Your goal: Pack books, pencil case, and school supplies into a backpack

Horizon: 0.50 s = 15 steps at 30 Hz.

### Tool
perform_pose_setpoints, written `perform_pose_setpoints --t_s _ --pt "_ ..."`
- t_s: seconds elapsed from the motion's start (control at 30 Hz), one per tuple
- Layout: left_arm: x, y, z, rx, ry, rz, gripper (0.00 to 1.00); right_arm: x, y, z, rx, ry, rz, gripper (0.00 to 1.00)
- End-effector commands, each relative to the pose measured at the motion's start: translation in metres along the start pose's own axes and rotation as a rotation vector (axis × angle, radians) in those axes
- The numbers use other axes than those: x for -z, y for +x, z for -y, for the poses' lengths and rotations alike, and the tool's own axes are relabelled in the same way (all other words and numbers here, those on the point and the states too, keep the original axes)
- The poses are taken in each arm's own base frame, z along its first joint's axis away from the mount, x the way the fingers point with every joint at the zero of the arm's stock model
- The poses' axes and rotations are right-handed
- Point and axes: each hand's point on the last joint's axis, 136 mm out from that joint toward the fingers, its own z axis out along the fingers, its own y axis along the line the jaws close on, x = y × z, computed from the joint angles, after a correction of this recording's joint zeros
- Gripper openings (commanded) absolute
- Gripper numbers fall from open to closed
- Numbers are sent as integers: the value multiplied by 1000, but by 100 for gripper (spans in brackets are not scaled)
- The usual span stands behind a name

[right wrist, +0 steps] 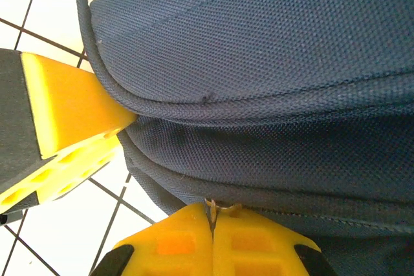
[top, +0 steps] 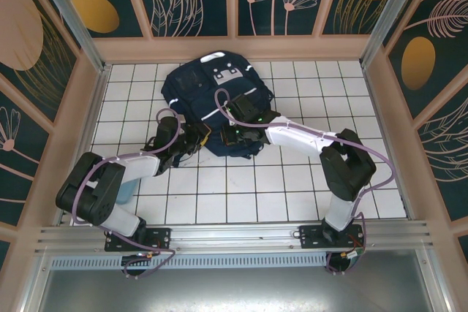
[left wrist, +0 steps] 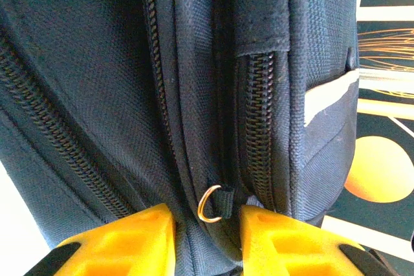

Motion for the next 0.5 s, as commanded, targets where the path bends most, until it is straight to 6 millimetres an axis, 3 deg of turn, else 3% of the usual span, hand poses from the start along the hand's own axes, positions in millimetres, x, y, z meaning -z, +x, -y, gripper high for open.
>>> perform_pose_setpoints --t_s 0.0,0.17,0.27,0.47 --pt "-1 -8 31 -31 86 31 28 11 -27 -24 39 -74 86 0" --pt "-1 -11 23 -52 34 52 15 13 -28 -15 29 -14 94 0" --pt "-2 -14 13 -55 -5 71 6 17 -29 2 19 79 110 0" --pt "-1 -22 -1 -85 -80 111 0 35 -17 72 4 402 102 0"
